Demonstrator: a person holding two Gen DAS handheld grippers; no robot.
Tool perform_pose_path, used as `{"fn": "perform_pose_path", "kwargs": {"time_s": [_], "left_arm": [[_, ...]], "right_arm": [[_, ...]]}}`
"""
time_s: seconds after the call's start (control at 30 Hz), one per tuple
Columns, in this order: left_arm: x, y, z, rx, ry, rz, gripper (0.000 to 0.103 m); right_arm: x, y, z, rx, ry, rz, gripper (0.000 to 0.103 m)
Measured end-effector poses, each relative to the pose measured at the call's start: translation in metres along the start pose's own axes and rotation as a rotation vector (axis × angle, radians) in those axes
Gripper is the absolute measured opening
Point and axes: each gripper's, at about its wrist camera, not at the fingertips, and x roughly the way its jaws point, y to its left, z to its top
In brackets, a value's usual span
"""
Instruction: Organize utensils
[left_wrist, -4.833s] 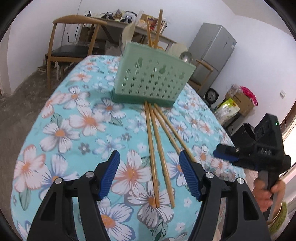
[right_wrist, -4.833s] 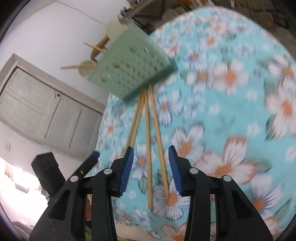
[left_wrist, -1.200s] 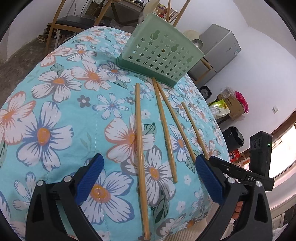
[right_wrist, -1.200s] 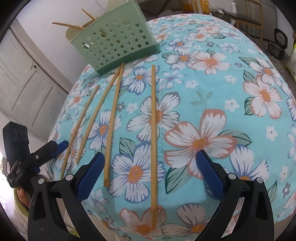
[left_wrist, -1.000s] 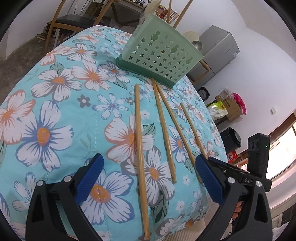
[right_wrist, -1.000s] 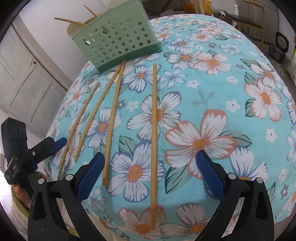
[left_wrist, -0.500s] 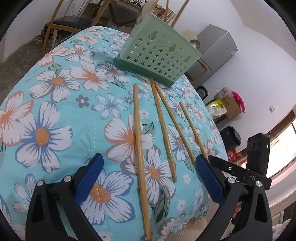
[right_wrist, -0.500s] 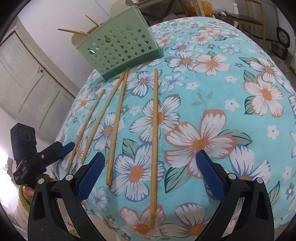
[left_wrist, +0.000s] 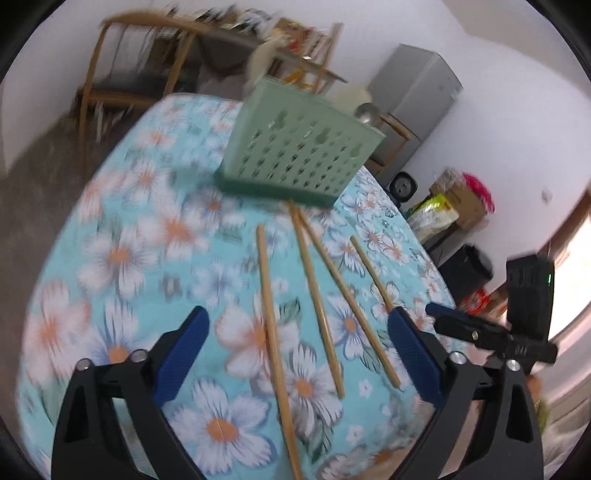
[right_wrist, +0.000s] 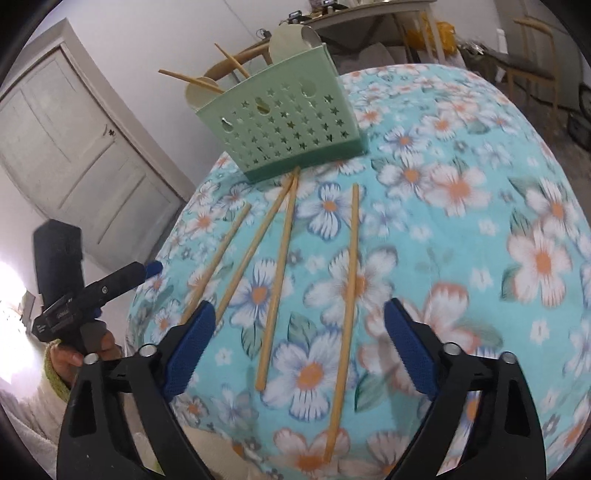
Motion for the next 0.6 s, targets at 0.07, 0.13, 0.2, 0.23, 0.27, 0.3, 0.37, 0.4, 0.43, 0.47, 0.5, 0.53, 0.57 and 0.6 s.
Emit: {"fn": "perform_pose_path", "kwargs": {"time_s": [0.07, 0.13, 0.2, 0.23, 0.27, 0.3, 0.37, 0.4, 0.43, 0.47, 0.5, 0.53, 0.57, 0.6], "left_arm": [[0.007, -0.008, 0.009, 0.066, 0.008, 0.039, 0.081], [0.018, -0.013, 0.016, 0.120, 0.027, 0.066, 0.067], [0.029, -0.017, 0.022, 0.183, 0.049, 0.082, 0.060], [0.038, -0.018, 0.025, 0.210, 0.067, 0.095, 0.055], [0.045, -0.017, 0.027, 0.220, 0.085, 0.108, 0.053], [0.051, -0.014, 0.029, 0.221, 0.101, 0.115, 0.048], [0.063, -0.008, 0.033, 0.214, 0.138, 0.126, 0.041], [0.070, -0.005, 0.035, 0.210, 0.159, 0.131, 0.036], [0.077, -0.002, 0.038, 0.206, 0.177, 0.134, 0.033], [0.081, 0.000, 0.041, 0.204, 0.189, 0.140, 0.031], [0.087, 0.001, 0.043, 0.201, 0.204, 0.147, 0.029], [0.092, 0.002, 0.046, 0.200, 0.218, 0.151, 0.028], [0.097, 0.003, 0.047, 0.203, 0.230, 0.156, 0.027], [0.101, 0.003, 0.048, 0.204, 0.239, 0.160, 0.027]], "right_arm": [[0.010, 0.000, 0.011, -0.007, 0.018, -0.007, 0.074], [0.020, -0.002, 0.023, -0.021, 0.033, -0.020, 0.068], [0.029, -0.003, 0.029, -0.028, 0.045, -0.036, 0.061], [0.035, -0.004, 0.035, -0.032, 0.056, -0.046, 0.058], [0.038, -0.006, 0.038, -0.035, 0.062, -0.054, 0.055], [0.044, -0.008, 0.043, -0.036, 0.074, -0.070, 0.053], [0.052, -0.012, 0.049, -0.039, 0.093, -0.082, 0.049], [0.057, -0.014, 0.052, -0.038, 0.105, -0.089, 0.048], [0.059, -0.016, 0.054, -0.037, 0.112, -0.092, 0.046], [0.063, -0.018, 0.057, -0.037, 0.124, -0.094, 0.044], [0.067, -0.020, 0.059, -0.036, 0.135, -0.093, 0.044], [0.069, -0.020, 0.060, -0.036, 0.142, -0.094, 0.041], [0.073, -0.022, 0.062, -0.040, 0.152, -0.097, 0.040], [0.076, -0.023, 0.064, -0.043, 0.160, -0.097, 0.040]]}}
